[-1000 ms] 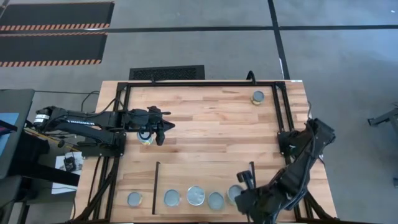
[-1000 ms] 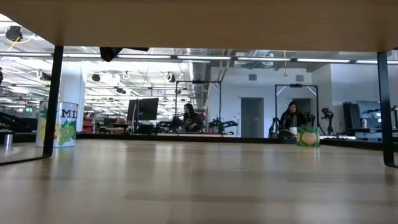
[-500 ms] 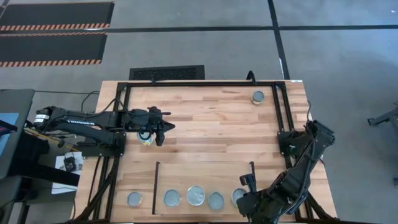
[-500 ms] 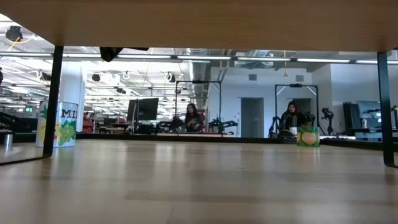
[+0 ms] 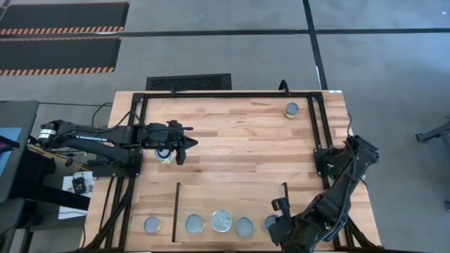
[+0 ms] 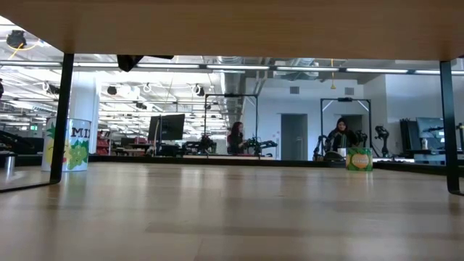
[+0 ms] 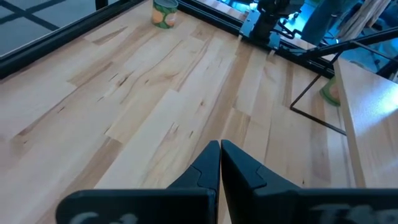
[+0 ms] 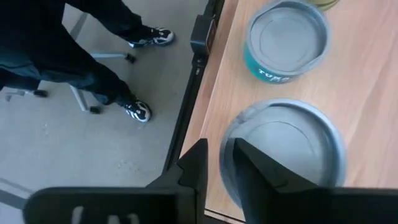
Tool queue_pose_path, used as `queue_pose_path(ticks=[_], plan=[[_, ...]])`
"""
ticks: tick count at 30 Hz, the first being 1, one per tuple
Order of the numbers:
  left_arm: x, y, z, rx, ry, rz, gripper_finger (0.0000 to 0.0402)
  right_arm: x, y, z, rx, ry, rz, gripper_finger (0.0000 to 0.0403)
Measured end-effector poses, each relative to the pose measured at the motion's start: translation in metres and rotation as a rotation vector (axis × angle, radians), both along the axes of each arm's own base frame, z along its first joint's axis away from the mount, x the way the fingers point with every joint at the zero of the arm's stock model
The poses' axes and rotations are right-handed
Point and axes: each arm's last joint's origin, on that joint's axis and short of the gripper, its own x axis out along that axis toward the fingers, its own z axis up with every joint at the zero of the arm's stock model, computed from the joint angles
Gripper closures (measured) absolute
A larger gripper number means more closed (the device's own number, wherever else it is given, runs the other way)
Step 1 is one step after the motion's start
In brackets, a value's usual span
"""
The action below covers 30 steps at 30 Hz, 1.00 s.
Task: Pick and place cans onto a shelf
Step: Put the canned spaghetti on the shelf, then put the canned mixed fruits on the shelf
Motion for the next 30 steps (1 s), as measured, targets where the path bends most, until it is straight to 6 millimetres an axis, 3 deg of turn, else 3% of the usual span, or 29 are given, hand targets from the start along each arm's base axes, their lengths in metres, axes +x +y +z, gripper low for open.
queue_pose_path(ticks=[6,11,20,26,30], plan=[[0.000,0.000,0.000,0.011,0.001,-0.005,0.0401,-0.005,-0.014,0.020,0.047,-0.059,-0.036,0.0301],[0.000,0.000,0.000,0.020,0.001,-0.013,0.0401,-0.007,-0.038,0.041,0.090,-0.098,-0.083,0.0304],[0.002,0.000,0.003,0.027,-0.034,-0.037,0.0401,-0.019,-0.116,0.070,0.002,-0.094,-0.275,0.0392],[0.002,-0.002,0.003,0.005,-0.035,-0.073,0.0401,-0.035,-0.157,0.083,-0.136,-0.263,-0.408,0.0395],[0.002,-0.002,0.003,0.009,-0.034,-0.070,0.0401,-0.036,-0.180,0.070,-0.085,-0.417,-0.449,0.0397]])
